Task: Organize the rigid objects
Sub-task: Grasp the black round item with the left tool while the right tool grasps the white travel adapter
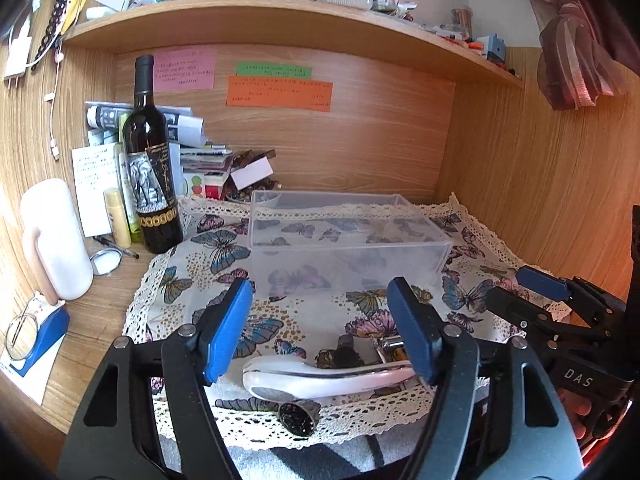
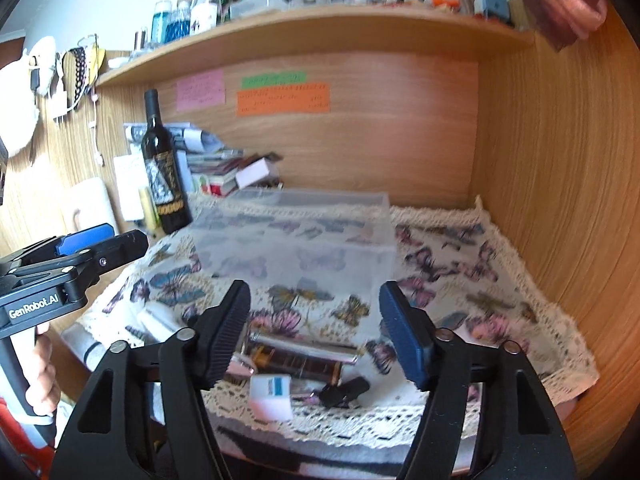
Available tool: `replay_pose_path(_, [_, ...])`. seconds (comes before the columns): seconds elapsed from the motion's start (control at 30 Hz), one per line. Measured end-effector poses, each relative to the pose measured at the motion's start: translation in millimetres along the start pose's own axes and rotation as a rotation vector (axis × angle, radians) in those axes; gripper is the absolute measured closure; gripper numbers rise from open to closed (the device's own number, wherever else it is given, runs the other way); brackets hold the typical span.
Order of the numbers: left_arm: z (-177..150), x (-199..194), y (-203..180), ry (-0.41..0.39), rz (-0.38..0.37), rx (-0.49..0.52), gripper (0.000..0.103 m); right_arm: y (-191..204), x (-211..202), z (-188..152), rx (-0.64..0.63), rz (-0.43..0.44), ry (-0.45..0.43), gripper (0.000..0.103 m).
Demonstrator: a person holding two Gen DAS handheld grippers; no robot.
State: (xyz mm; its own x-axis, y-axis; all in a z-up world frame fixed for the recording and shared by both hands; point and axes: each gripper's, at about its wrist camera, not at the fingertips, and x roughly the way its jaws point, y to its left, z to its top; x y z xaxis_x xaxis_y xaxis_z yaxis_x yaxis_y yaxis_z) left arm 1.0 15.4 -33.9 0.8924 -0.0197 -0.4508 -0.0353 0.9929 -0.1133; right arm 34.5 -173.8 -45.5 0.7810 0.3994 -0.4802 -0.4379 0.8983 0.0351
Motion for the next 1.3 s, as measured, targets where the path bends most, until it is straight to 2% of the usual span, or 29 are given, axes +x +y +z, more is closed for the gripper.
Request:
replay_pose_path(0.13, [-16.9, 10.7, 8.3, 0.078, 0.003, -0.028, 0.041, 2.2, 15.1, -13.5, 0.007, 0.026, 0.087, 0.054])
replay_pose_path(0.33, [-42.3, 25.1, 16.3, 0.182, 0.014, -0.048, 0.045, 5.5, 29.0, -28.4, 0.014, 0.062, 0.174, 0.055])
replay_pose_path(0.63, [-69.1, 36.7, 17.9, 0.265, 0.029, -0.045, 0.046, 14.1, 42.5, -44.7, -0.014, 0.078, 0.247, 0.055])
replay_pose_path(0.7, [-72.6, 39.9, 19.5, 0.283, 0.026, -0.052, 0.056, 13.4, 45.7, -46.4, -0.013, 0.079, 0.257, 0.056])
replay_pose_path(0.73, [-74.1, 41.3, 20.0, 0.292, 0.023, -0.057, 0.059, 13.2, 47.3, -47.3, -0.013, 0.079, 0.262, 0.062])
replay_pose_path(0.8, [-76.0, 42.1, 19.8, 0.291, 0.027, -0.054, 0.069, 12.2, 48.3, -47.1, -0.007, 0.084, 0.261, 0.064])
replay_pose_path(0.83, [-76.4, 41.9, 18.5, 0.289, 0.028, -0.048, 0.07, 11.8, 48.0, -46.9, -0.004, 0.086, 0.259, 0.064])
replay_pose_path(1.03, [-73.8, 36.1, 12.5, 0.265, 0.007, -0.026, 0.071, 11.6, 43.0, -42.9, -0.004, 0.076, 0.23, 0.064])
replay_pose_path(1.3, [-47.7, 19.1, 9.9, 0.169, 0.004, -0.008, 0.071, 4.6, 30.2, -19.1, -0.001, 0.034, 0.142, 0.064])
